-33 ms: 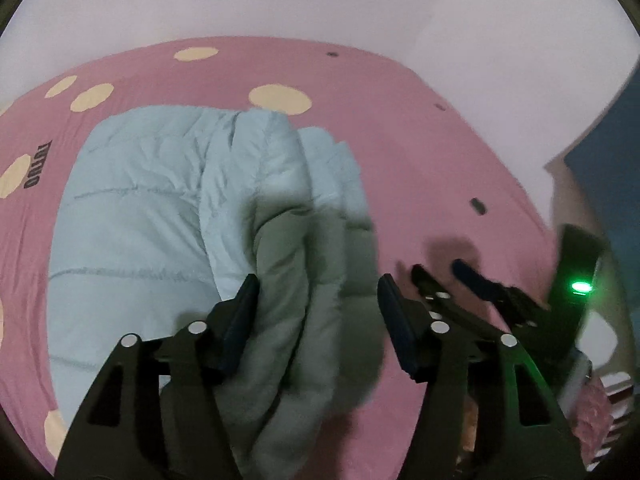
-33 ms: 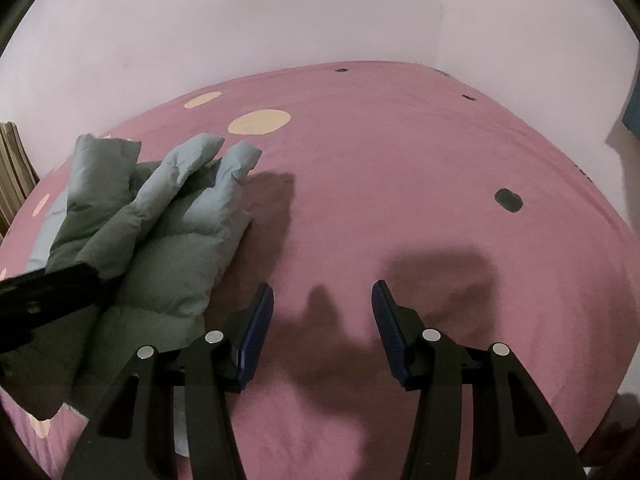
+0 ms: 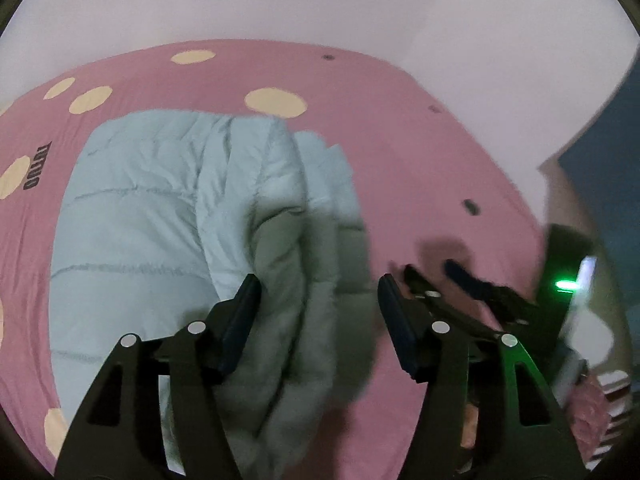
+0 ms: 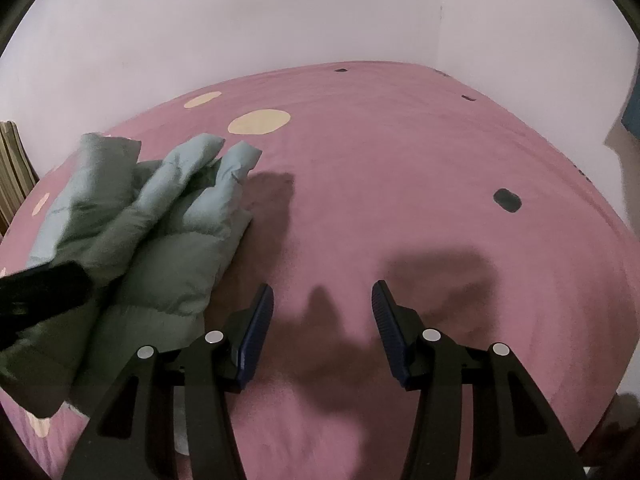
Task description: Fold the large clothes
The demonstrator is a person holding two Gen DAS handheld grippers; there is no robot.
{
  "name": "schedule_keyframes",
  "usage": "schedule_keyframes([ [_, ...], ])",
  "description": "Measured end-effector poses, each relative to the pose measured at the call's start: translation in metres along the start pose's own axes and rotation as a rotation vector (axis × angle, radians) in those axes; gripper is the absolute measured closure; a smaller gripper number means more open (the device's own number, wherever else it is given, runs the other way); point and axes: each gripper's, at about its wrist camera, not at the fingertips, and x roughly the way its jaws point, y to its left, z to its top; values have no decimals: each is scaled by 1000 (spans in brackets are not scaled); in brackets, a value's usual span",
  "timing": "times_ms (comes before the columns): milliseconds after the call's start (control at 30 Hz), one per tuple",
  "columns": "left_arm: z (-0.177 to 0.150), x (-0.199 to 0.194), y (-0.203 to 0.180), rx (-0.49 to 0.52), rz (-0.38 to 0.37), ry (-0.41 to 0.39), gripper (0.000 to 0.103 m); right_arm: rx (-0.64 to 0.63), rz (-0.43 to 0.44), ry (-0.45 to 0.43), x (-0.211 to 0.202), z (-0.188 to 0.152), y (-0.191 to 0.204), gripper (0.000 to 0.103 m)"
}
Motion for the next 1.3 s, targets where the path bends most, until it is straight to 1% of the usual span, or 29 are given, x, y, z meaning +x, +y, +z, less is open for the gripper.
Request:
schedule_keyframes([
  [67,-1,-17,-3,9,-25,-33,38,-4,-4,0,-2,1,1,51],
  [100,-2,-30,-2,16,-26,-68,35,-4,-2,0,-3,1,2,51],
  [167,-3,-51,3,26,-2,-135,30,-4,4,1,-5,2,4,50],
  [200,-4,-63,11,31,34,-172,30,-4,12,2,-6,4,6,48],
  [233,-2,-69,18,32,69,-200,27,-4,22,0,-7,5,9,46],
  [300,-5,-79,35,25,129,-236,25,-6,42,-10,-13,8,16,45],
  [333,-6,-83,54,5,185,-251,25,-10,52,-14,-15,10,20,45],
  [367,-7,-85,64,-10,213,-257,25,-12,58,-18,-18,11,23,44],
  [433,-12,-86,94,-55,291,-273,25,-16,81,-33,-24,17,33,39],
  [467,-15,-85,111,-81,337,-277,25,-15,93,-43,-27,20,38,38],
  [500,-18,-83,125,-104,367,-275,25,-15,102,-49,-29,23,42,38],
  [533,-20,-81,136,-121,380,-270,25,-13,115,-55,-31,26,47,38],
  [567,-22,-79,147,-142,386,-261,25,-7,132,-60,-32,30,52,37],
  [633,-28,-73,168,-192,378,-242,25,9,168,-57,-31,36,60,33],
  [700,-33,-67,178,-219,366,-232,25,22,203,-31,-25,40,70,33],
  [800,-37,-58,188,-229,338,-220,25,43,262,43,-7,42,86,32],
  [933,-41,-43,190,-221,288,-204,25,44,275,127,14,36,102,33],
  [967,-41,-43,190,-218,280,-201,25,47,280,137,17,34,104,37],
  [1000,-41,-40,190,-212,268,-198,25,49,286,144,19,32,106,54],
  [1033,-42,-39,190,-207,256,-197,25,46,302,153,20,31,108,68],
  [1100,-43,-38,187,-198,242,-197,25,34,316,159,20,31,113,79],
  [1133,-42,-38,186,-193,235,-200,25,23,313,154,19,33,114,83],
  [1200,-37,-39,182,-187,218,-208,25,3,297,141,15,35,113,86],
  [1300,-30,-34,172,-174,191,-203,24,-7,272,132,13,37,105,87],
])
